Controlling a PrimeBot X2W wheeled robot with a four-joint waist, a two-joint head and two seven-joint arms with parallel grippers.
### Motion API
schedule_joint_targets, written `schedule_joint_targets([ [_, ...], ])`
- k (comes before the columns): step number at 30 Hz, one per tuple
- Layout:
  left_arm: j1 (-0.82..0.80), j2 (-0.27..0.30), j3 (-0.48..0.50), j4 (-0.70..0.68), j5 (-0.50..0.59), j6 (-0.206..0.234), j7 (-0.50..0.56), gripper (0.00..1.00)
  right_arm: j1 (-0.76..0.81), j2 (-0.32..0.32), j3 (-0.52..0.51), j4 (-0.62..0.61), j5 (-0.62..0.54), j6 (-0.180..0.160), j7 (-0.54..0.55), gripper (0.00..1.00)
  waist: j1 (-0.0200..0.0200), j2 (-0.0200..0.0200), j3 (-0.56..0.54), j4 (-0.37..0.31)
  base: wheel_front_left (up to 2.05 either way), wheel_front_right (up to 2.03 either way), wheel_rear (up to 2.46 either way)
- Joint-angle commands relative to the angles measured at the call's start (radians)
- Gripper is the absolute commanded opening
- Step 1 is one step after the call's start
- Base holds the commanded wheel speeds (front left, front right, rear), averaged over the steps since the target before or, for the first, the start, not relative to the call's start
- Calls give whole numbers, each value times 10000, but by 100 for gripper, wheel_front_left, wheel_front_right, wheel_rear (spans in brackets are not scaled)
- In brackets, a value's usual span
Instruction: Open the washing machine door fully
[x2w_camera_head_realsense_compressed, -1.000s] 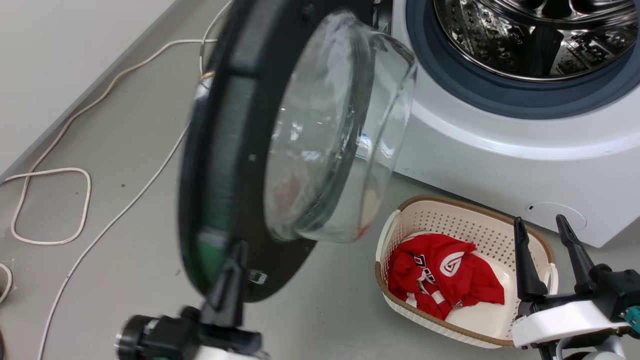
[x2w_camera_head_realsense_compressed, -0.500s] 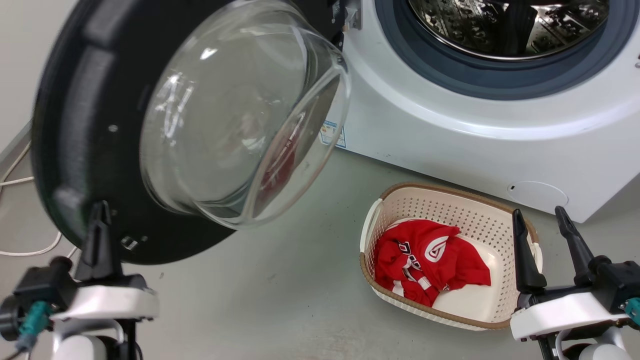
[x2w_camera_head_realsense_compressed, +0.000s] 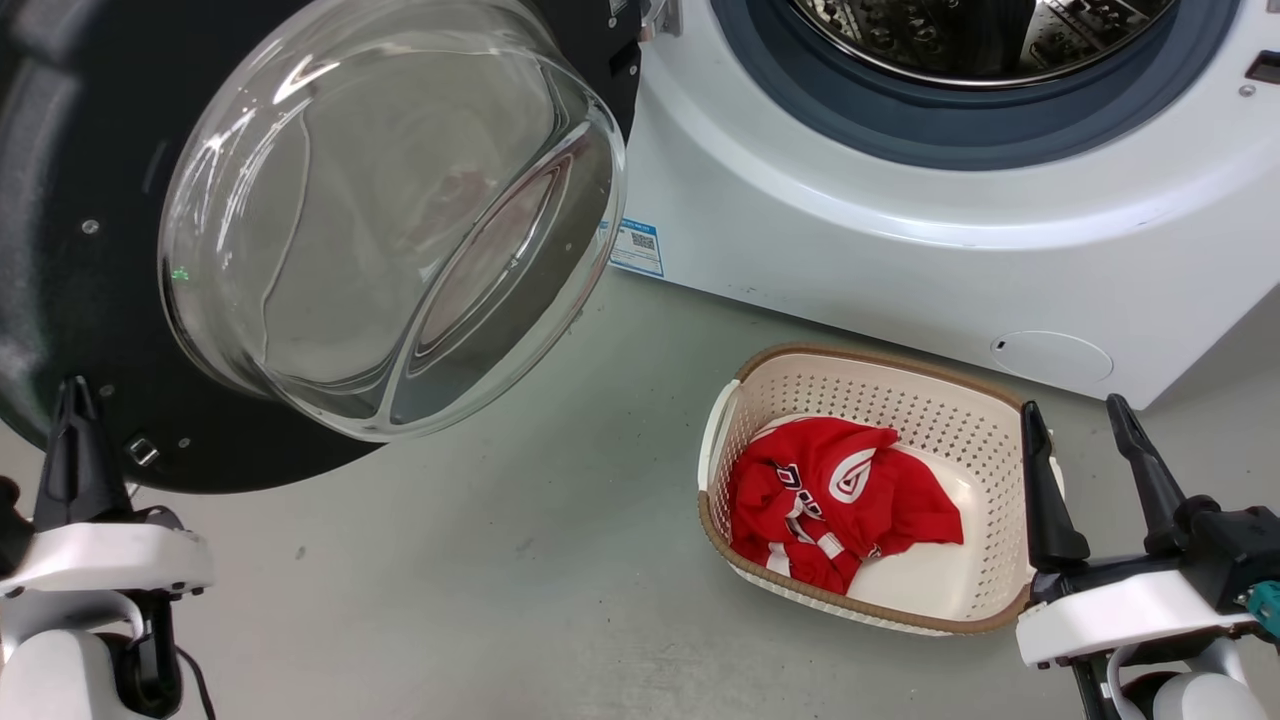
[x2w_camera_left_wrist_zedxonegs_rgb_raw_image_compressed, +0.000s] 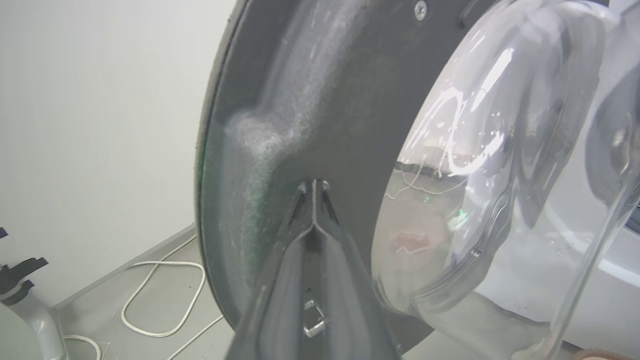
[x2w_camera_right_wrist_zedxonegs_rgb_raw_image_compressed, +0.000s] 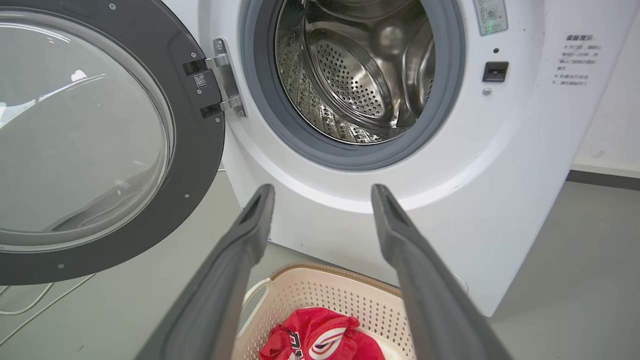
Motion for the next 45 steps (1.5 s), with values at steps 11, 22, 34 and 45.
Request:
schedule_joint_targets([
  [11,1386,-977,906,-1649,486,-77,-23,0,-50,13,152,306,262,-7,-369,100,-1,-1,-397,-509,0,0,0],
  [22,3026,-1243,-797,-3207,-97,164,-23,91,218,13,170,472,238,-7,-522,100,-1,-1,-932,-1071,0,0,0],
  [34,3367,-1252,-2406,-3720,341,250,-23,100,402,13,252,254,82,-7,-545,100,-1,-1,-1303,-2150,0,0,0],
  [45,2866,-1252,-3037,-3536,905,38,-23,100,593,13,228,-104,-65,-7,-518,100,-1,-1,-1539,-3527,0,0,0],
])
